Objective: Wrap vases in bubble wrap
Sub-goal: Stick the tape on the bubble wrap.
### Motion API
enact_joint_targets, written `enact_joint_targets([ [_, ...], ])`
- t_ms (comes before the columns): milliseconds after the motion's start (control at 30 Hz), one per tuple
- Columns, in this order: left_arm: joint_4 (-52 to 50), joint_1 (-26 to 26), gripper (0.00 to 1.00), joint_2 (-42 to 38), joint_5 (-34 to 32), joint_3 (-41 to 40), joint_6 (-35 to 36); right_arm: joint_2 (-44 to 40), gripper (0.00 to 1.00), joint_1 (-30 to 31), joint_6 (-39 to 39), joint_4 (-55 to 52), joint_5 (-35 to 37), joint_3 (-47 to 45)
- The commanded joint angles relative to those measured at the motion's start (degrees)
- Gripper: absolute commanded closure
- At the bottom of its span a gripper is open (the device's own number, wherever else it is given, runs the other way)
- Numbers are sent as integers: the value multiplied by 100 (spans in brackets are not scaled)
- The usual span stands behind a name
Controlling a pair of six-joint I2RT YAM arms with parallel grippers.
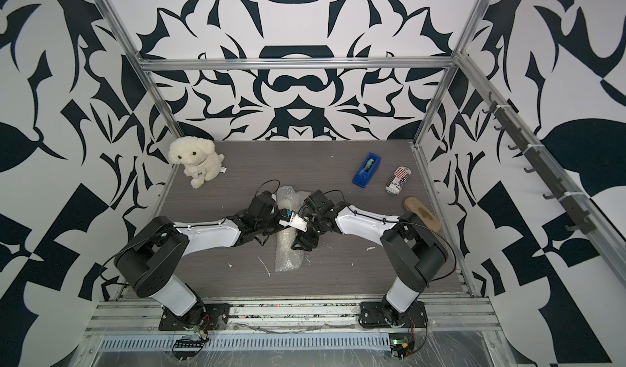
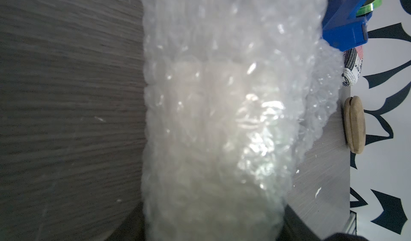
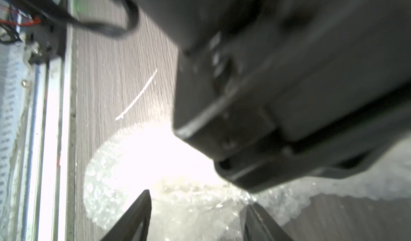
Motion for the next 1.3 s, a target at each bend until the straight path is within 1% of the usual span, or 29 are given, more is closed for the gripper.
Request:
enact_joint_targets([
  [0,303,-85,78,-88,164,85,31,-432,33,4,197,775,-118,-42],
  [133,315,-93,78,-76,167,83,30,-632,30,3,299,913,-104,-134],
  [333,306,-94,78,-68,147,73,27,-864,23,3,335,881,248,-262],
  [367,305,-93,78,-66,148,65,31,-902,18,3,358,875,295,-288],
  [400,303,-94,78,-67,146,61,37,-936,9,3,378,860,320,-298],
  [433,299,-93,78,-66,146,59,38,-957,6,3,378,849,320,-315],
  [500,315,-95,78,-88,136,48,46,-978,6,3,392,839,328,-339],
  [667,279,-93,78,-68,99,67,88,-1076,15,3,466,620,189,-332],
  [800,253,-93,78,-92,75,69,167,-1530,28,3,346,231,272,-505],
  [833,237,-93,79,-90,87,74,215,-1656,29,-6,320,132,223,-557],
  [933,190,-93,79,-106,135,118,401,-1877,43,-60,143,-502,113,-450],
  [1000,125,-86,79,-117,103,162,484,-1894,61,-291,16,-894,-153,-313],
  [1067,95,-87,79,-133,123,189,572,-1849,65,-703,-11,-1062,-776,-274],
  [1100,114,-85,79,-134,140,188,588,-1797,68,-911,-38,-1068,-1132,-277],
  [1167,156,-85,79,-119,235,203,621,-1647,69,-1201,-280,-1189,-1705,-216],
  [1267,154,-85,79,-92,370,241,657,-1275,69,-1228,-1221,-1824,-1715,73],
])
